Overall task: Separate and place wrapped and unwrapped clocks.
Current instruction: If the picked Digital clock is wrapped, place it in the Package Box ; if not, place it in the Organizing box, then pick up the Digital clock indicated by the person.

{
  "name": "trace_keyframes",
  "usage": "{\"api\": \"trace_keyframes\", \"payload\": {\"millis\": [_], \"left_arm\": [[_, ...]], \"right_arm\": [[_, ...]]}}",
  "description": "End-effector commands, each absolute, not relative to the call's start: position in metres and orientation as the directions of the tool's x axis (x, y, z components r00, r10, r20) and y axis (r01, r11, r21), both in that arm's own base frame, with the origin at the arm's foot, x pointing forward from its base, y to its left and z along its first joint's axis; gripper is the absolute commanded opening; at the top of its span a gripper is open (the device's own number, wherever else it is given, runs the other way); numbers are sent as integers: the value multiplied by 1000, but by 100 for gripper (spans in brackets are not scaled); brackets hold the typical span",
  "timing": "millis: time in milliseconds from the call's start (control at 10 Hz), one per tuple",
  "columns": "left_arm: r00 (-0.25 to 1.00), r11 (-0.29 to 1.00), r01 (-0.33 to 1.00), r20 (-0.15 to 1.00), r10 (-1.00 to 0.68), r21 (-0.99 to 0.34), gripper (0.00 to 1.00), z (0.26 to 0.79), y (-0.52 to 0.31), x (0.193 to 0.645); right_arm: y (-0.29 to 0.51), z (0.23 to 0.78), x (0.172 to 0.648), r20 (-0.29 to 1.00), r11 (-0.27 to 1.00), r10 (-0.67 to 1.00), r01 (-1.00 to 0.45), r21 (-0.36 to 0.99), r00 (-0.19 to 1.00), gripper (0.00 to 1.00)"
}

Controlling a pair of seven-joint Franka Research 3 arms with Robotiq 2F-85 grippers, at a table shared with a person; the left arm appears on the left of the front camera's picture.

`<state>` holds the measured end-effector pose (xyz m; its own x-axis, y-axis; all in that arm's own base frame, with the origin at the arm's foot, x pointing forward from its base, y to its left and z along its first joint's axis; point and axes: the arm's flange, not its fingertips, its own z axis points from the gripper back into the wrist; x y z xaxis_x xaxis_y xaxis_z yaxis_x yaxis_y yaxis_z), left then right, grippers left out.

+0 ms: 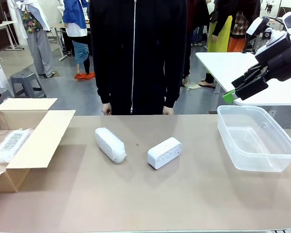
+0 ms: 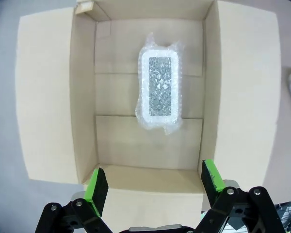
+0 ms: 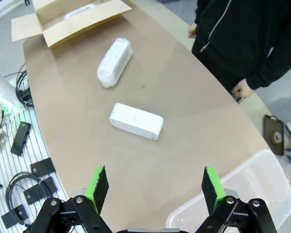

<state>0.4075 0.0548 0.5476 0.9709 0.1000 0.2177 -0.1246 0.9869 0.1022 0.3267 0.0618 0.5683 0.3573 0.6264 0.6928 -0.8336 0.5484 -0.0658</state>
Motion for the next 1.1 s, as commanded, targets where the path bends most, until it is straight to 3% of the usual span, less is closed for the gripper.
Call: {"api": "trace_keyframes", "payload": {"millis": [0,1000], "left_arm": [[973,995,-81,219,67,53,100,574,52,411],[961,990,-119,261,95,79,100,586,51,409]], "right_arm": [[62,567,327,697,546,622,-835,-59,358,100],[62,567,327,697,546,622,-835,-59,358,100]]}}
